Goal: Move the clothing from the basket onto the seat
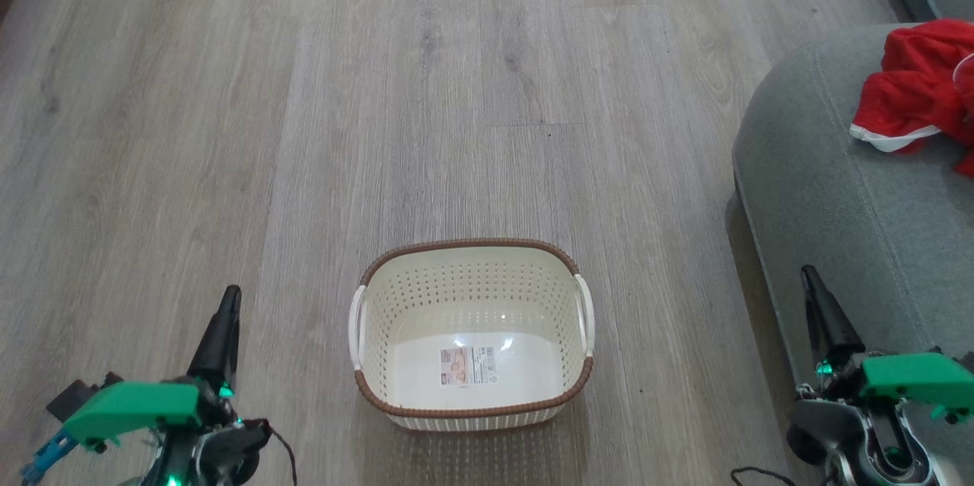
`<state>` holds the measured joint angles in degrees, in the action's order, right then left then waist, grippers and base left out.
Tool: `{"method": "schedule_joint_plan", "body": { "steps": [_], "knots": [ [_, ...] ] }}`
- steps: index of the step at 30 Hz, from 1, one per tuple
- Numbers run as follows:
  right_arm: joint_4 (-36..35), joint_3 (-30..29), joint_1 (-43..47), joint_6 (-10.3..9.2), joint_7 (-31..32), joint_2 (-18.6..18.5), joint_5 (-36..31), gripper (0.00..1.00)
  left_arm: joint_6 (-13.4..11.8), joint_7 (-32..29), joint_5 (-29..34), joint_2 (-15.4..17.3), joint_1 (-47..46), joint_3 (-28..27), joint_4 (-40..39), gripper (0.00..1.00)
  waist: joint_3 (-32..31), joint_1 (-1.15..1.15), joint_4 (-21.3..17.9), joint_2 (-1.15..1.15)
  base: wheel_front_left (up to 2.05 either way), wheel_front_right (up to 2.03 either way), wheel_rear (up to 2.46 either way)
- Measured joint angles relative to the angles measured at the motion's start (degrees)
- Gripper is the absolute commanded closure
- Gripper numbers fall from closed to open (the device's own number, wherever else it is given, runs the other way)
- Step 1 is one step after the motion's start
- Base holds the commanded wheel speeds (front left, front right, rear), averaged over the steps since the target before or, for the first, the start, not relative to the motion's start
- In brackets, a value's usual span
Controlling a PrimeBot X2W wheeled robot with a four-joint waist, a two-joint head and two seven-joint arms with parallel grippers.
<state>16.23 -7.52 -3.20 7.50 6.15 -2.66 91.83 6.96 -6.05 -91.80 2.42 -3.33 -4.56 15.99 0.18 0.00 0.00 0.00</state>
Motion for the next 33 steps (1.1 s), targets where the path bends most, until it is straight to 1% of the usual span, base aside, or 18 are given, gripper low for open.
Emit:
{"method": "schedule_joint_plan", "body": {
  "steps": [33],
  "knots": [
    [0.00,0.00,0.00,0.00,0.00,0.00,-0.01,1.00,0.00,0.00,0.00,0.00,0.00,0.00,0.00,1.00,0.00,0.00,0.00,0.00,0.00,0.00,0.00]
  ]
}}
